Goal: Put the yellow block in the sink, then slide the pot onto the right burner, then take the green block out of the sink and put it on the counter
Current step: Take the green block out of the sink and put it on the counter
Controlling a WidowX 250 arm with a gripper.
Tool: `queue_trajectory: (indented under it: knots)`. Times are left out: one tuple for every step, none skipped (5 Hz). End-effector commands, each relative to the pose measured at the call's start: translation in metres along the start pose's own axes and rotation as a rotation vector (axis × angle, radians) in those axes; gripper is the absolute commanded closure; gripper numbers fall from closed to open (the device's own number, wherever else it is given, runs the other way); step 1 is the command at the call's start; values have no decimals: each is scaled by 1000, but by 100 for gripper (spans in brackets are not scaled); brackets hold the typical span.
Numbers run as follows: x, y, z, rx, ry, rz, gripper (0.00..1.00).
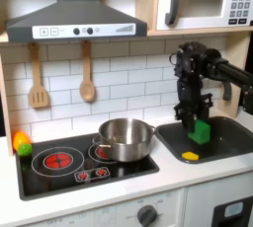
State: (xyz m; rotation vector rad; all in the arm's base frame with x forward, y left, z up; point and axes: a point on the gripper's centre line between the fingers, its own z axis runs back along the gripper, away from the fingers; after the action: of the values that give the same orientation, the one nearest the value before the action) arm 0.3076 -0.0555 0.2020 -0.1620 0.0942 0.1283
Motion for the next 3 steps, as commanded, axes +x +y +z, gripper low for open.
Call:
queue_trajectory:
  knots:
    - [29,17,-3,31,-20,81,100]
    - [32,28,-5,43,-10,113,100]
    - [21,31,-5,54,8,98,100]
